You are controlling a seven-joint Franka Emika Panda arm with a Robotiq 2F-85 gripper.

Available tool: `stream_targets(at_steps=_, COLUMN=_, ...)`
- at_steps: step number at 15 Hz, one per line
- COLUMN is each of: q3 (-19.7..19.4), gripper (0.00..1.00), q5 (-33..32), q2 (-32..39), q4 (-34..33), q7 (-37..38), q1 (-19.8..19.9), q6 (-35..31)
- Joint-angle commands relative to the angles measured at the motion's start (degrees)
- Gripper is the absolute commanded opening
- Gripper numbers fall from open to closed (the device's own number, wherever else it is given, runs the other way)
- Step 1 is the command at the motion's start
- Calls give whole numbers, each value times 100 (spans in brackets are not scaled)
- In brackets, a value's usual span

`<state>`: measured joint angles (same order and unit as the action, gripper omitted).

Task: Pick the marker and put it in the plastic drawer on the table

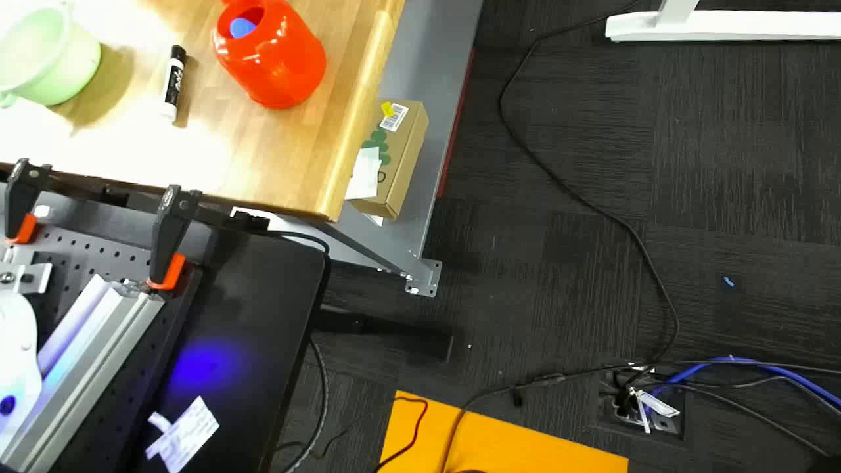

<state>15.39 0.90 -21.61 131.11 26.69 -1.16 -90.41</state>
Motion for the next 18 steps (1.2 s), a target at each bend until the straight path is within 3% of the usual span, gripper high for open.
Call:
stream_targets(at_steps=1, q3=-116, gripper=100, q5=-34, q2=15, q4=-6, q7=37, q1=-131, q6=5)
stream_targets(at_steps=12, q3=-117, gripper=100, q5=-34, q2=15, q4=-6, q7=37, q1=-131, q6=5)
stream_targets(at_steps=18, q3=-248, gripper=100, q5=-53, q2=213, q4=-200, q7=-1190, q1=-412, q6=61)
